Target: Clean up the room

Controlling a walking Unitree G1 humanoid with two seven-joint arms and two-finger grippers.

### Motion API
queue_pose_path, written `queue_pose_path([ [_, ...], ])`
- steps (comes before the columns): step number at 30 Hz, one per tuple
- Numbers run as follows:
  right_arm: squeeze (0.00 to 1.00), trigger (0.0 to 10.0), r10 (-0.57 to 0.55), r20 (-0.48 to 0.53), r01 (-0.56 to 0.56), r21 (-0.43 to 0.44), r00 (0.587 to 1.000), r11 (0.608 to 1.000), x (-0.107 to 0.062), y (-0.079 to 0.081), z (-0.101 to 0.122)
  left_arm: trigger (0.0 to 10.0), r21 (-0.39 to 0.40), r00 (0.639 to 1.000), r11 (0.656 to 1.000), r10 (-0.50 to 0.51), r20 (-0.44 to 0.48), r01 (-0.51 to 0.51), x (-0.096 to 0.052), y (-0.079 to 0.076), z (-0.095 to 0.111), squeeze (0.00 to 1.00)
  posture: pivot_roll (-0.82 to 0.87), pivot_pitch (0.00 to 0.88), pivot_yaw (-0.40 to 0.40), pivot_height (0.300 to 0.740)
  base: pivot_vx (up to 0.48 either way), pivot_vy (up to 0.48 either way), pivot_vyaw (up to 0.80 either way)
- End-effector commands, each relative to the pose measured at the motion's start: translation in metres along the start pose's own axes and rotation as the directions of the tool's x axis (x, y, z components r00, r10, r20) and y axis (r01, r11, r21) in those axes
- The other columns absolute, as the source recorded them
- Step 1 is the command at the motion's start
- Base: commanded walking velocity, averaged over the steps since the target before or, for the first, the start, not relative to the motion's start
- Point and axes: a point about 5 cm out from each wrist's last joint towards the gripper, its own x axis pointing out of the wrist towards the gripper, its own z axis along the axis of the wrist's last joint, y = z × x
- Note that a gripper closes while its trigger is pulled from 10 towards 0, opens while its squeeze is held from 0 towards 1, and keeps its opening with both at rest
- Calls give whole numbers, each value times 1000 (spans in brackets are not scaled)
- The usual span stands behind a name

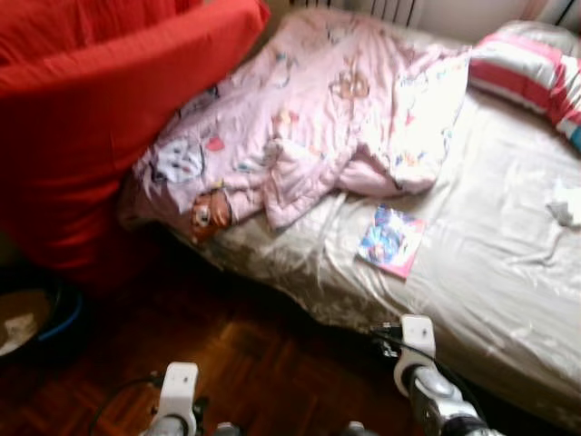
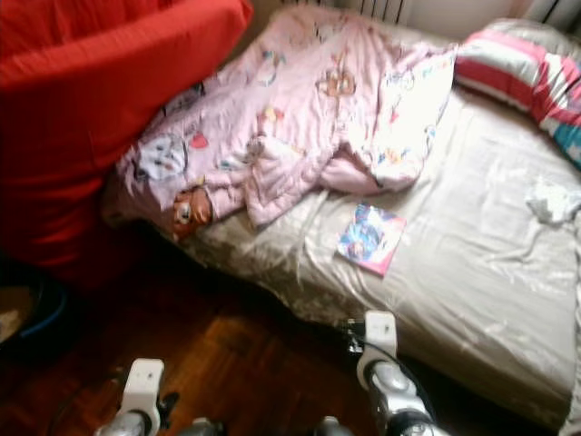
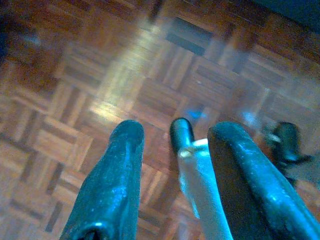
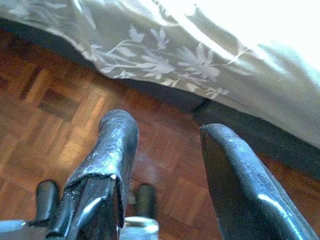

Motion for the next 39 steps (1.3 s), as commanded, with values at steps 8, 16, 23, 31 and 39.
queue_pose_path([
  [8, 0, 10000, -32, -24, 33, 6, 999, 999, -2, -11, -6, 10000, 3, 998, 1000, -17, -52, 18, -4, -7, -16, 0, -21, 220, -20, 740, 0, -330, -554],
  [16, 0, 10000, -35, -26, 35, -8, 999, 999, -2, -10, -5, 10000, 1, 998, 1000, -13, -63, 13, -4, -4, -19, 0, -22, 229, -18, 740, 0, -329, 0],
  [23, 0, 10000, -40, -37, 41, 27, 999, 999, -2, -10, -6, 10000, 1, 998, 1000, -13, -61, 13, -4, -3, -18, 0, -23, 233, -18, 740, 0, -328, -97],
  [31, 0, 10000, -42, -37, 43, 33, 998, 999, -2, -10, -6, 10000, 2, 998, 1000, -13, -62, 13, -5, -3, -19, 0, -22, 237, -18, 740, 0, -329, -760],
  [39, 0, 10000, -45, -27, 46, 36, 999, 998, -2, -10, -5, 10000, 2, 998, 1000, -13, -62, 14, -5, -3, -19, 0, -24, 238, -18, 740, 0, -330, -285],
])
